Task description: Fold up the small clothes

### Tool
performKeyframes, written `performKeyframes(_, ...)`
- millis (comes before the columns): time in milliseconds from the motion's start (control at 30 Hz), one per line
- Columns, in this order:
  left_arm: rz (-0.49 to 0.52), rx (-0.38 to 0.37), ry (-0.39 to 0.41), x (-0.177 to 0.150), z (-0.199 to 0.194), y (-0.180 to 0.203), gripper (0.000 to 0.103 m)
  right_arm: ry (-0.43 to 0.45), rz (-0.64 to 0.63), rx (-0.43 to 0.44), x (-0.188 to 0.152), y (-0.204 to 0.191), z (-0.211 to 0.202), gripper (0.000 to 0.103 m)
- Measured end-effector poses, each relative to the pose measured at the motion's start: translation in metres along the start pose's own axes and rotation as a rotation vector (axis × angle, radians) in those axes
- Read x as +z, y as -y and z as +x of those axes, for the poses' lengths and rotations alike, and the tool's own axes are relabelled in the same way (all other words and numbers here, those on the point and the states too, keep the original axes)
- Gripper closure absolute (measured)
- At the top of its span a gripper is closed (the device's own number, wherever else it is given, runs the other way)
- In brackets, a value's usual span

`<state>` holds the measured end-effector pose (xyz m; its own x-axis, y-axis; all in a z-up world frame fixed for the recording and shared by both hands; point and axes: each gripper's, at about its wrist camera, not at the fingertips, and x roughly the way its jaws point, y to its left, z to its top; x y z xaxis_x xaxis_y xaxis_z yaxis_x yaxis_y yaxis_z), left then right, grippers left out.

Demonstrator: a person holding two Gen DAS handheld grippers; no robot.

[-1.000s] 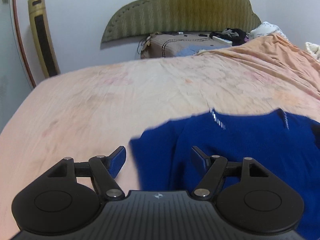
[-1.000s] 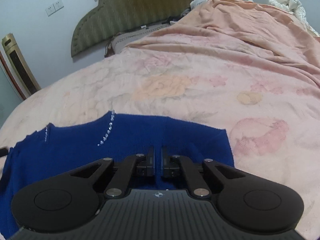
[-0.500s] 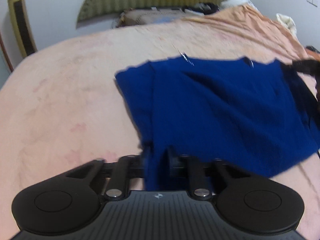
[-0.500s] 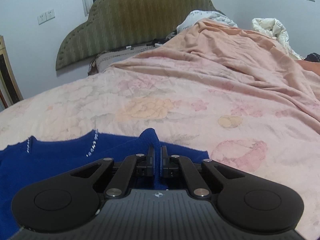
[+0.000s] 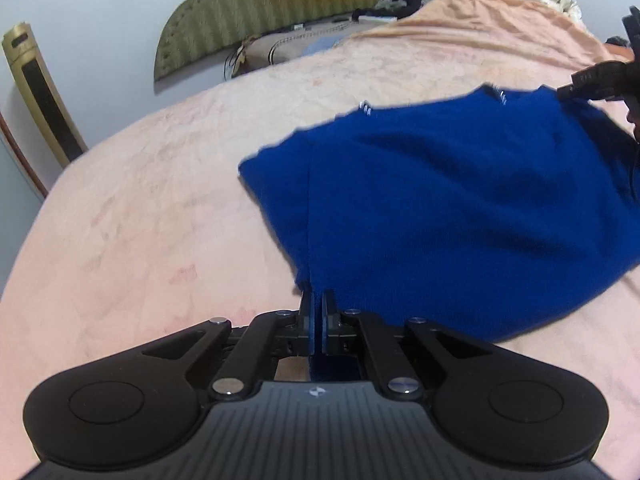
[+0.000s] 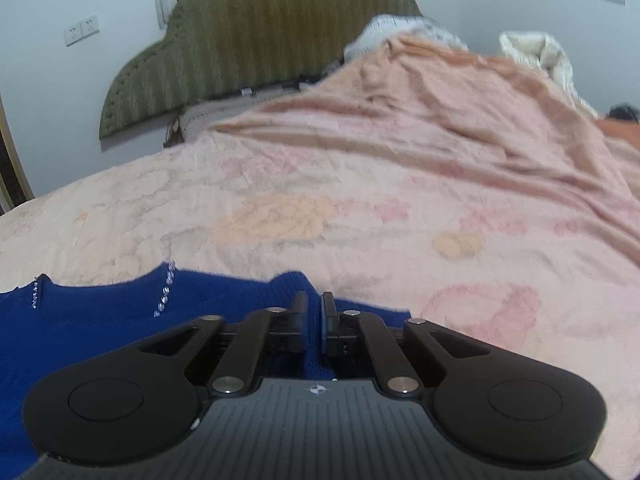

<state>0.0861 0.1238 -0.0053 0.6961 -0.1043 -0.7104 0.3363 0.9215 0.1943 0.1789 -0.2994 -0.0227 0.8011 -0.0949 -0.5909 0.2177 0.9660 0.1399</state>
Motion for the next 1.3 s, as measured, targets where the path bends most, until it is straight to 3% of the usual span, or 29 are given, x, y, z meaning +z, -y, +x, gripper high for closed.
performKeyframes(67,-0.014,0.015,0.032,0.009,-0.010,-0.004,0.097,0.022,0.014,0.003,0.001,0.001,-0.018,0.072)
performKeyframes(100,-0.011,0.023,0.055,0.017,-0.014,-0.004,0.093,0.048,-0.004,0.002,0.001,-0.003,-0.031,0.072)
performKeyframes(167,0.000,0.026,0.102,0.036,-0.014,-0.003,0.077,0.079,-0.039,0.061,0.003,-0.012,-0.054,0.068)
performKeyframes(233,0.004,0.022,0.119,0.061,-0.003,0.002,0.025,0.027,-0.080,0.174,0.004,-0.029,-0.059,0.062)
performKeyframes(267,-0.001,0.015,0.147,0.074,0.005,0.004,0.020,-0.010,-0.100,0.217,0.005,-0.037,-0.057,0.061)
performKeyframes(333,-0.024,0.006,0.153,0.095,0.029,0.005,0.021,-0.052,-0.143,0.273,0.003,-0.057,-0.050,0.060)
performKeyframes(400,-0.058,-0.035,0.097,0.116,0.057,0.004,0.021,-0.075,-0.177,0.289,-0.001,-0.070,-0.043,0.060)
performKeyframes(500,-0.085,-0.038,0.043,0.132,0.096,0.005,0.024,-0.123,-0.189,0.305,-0.007,-0.082,-0.026,0.057)
performKeyframes(600,-0.105,-0.039,-0.050,0.133,0.130,0.007,0.079,-0.151,-0.261,0.314,-0.014,-0.097,-0.013,0.045)
performKeyframes(633,-0.125,-0.060,-0.075,0.132,0.138,0.008,0.088,-0.146,-0.303,0.298,-0.018,-0.104,-0.011,0.045)
performKeyframes(667,-0.140,-0.065,-0.067,0.129,0.141,0.009,0.090,-0.138,-0.339,0.278,-0.020,-0.109,-0.009,0.045)
performKeyframes(733,-0.098,-0.025,-0.020,0.125,0.137,0.019,0.099,-0.119,-0.371,0.254,-0.022,-0.115,-0.003,0.041)
performKeyframes(800,-0.067,0.023,0.017,0.120,0.132,0.028,0.099,-0.092,-0.376,0.241,-0.022,-0.118,0.004,0.042)
performKeyframes(867,-0.088,0.046,0.033,0.121,0.132,0.026,0.099,-0.074,-0.382,0.230,-0.021,-0.120,0.010,0.055)
performKeyframes(933,-0.115,0.071,0.051,0.121,0.131,0.023,0.100,-0.071,-0.396,0.229,-0.017,-0.126,0.012,0.098)
performKeyframes(1167,-0.065,0.150,0.048,0.120,0.138,0.036,0.099,-0.057,-0.312,0.214,-0.011,-0.123,0.026,0.098)
performKeyframes(1300,-0.077,0.164,0.057,0.119,0.121,0.029,0.096,-0.036,-0.192,0.240,-0.002,-0.106,0.002,0.075)
